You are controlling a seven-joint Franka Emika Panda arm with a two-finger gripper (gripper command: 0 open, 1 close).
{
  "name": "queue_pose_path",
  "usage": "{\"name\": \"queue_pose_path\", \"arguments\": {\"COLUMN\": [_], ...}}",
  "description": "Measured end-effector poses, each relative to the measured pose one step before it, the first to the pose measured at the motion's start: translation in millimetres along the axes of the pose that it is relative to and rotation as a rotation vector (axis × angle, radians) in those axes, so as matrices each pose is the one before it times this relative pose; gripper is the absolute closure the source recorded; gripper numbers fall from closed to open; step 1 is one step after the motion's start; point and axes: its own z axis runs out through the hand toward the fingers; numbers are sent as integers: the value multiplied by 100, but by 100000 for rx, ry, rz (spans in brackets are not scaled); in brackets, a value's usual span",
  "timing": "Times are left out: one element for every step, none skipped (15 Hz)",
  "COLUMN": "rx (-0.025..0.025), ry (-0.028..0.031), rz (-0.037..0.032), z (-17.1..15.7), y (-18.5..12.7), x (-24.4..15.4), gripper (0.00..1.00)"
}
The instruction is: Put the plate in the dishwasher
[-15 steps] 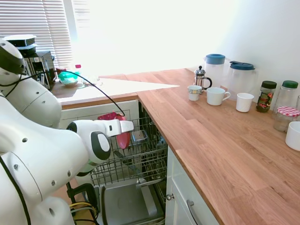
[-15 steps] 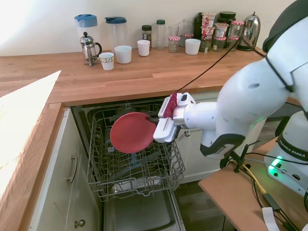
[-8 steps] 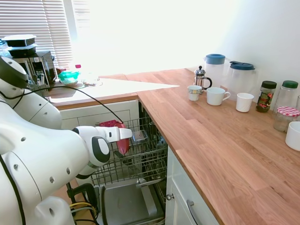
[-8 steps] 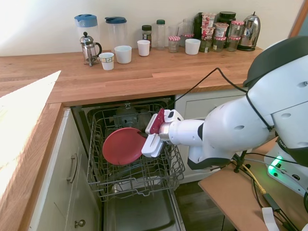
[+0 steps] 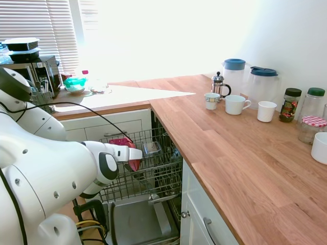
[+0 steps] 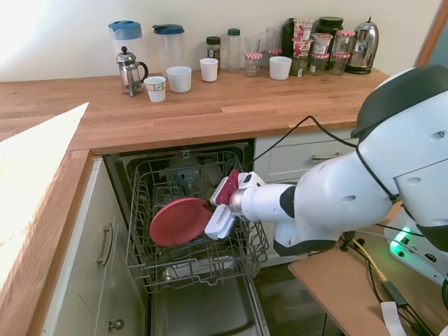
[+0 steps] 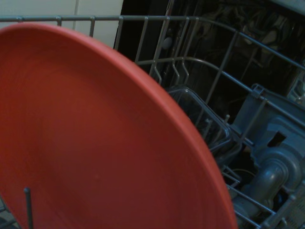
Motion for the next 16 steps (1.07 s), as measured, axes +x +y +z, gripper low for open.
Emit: {"name": "queue_pose_path", "arguments": {"rx": [-1101, -3340, -4318, -3775, -4173, -3796, -2525, -2377, -2538, -2801, -3132, -2971, -2658, -3074, -3375, -3491], "ry": [-493, -975, -1662, -1964, -3907, -3574, -3858, -3665, -2565, -2141, -2116, -2484, -2992, -3811, -4293, -4561], "rz": [1270, 1641, 1690, 1738, 1444, 1545, 1872, 2252, 2842, 3371, 3672, 3452, 2956, 3139, 3492, 3584], "z": [83, 186, 18, -377, -972, -1210, -1337, -1349, -1066, -1093, -1210, -1419, -1532, -1522, -1325, -983], "y": [35, 153, -56, -282, -424, -444, -534, -497, -464, -503, -507, -424, -448, -266, -115, -28], "x": [-88, -162, -356, -493, -1273, -1066, -837, -337, 355, 831, 1207, 1348, 1439, 1692, 1823, 2136], "gripper": [0, 0, 0, 0, 0, 0, 0, 0, 0, 0, 0, 0, 0, 0, 0, 0]}}
